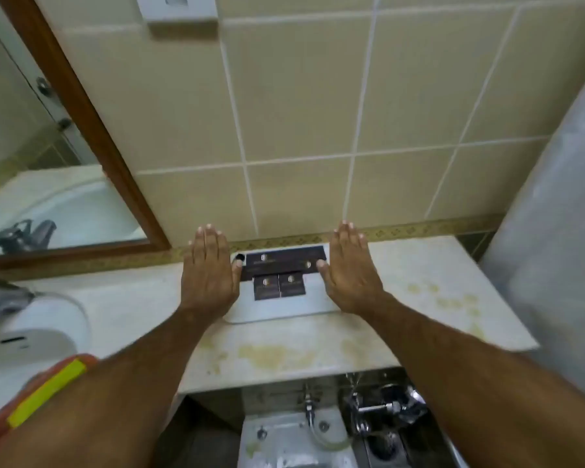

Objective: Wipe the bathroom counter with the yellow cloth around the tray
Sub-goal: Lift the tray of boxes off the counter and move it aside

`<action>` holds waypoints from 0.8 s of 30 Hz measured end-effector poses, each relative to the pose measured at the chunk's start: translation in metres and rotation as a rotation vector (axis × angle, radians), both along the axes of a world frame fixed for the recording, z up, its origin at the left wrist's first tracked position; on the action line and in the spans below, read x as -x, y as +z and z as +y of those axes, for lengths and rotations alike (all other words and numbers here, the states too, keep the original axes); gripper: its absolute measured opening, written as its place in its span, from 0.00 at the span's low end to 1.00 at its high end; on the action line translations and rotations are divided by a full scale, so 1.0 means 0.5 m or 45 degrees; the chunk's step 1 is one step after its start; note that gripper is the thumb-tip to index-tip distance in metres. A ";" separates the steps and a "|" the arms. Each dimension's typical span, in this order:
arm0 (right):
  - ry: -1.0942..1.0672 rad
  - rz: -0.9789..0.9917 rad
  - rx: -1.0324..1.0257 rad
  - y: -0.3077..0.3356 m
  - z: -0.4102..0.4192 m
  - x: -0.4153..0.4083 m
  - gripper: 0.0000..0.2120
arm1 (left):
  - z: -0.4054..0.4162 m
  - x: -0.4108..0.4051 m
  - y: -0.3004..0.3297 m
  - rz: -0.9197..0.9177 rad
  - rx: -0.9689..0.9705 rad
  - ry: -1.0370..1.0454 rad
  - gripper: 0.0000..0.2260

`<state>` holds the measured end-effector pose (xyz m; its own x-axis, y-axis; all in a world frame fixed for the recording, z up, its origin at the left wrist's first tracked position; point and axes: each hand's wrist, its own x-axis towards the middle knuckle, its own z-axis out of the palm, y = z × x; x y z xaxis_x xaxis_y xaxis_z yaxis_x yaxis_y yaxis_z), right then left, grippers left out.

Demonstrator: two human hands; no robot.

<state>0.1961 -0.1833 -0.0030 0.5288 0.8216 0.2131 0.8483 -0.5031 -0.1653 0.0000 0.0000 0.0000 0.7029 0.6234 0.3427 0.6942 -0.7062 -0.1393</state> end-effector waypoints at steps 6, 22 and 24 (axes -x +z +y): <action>-0.257 0.268 0.041 -0.112 0.009 -0.049 0.31 | 0.005 -0.001 -0.080 0.054 0.271 0.300 0.18; -0.655 0.262 0.055 -0.072 0.057 -0.042 0.11 | 0.026 -0.038 -0.087 0.166 0.415 0.378 0.10; -0.712 0.358 -0.044 -0.041 0.016 -0.056 0.12 | 0.025 -0.051 -0.059 0.121 0.370 0.298 0.10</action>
<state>0.2239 -0.1753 -0.0234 0.9163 0.3997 0.0250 0.3802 -0.8486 -0.3679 0.0257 0.0127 -0.0297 0.5503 0.8322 0.0680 0.8349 -0.5498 -0.0278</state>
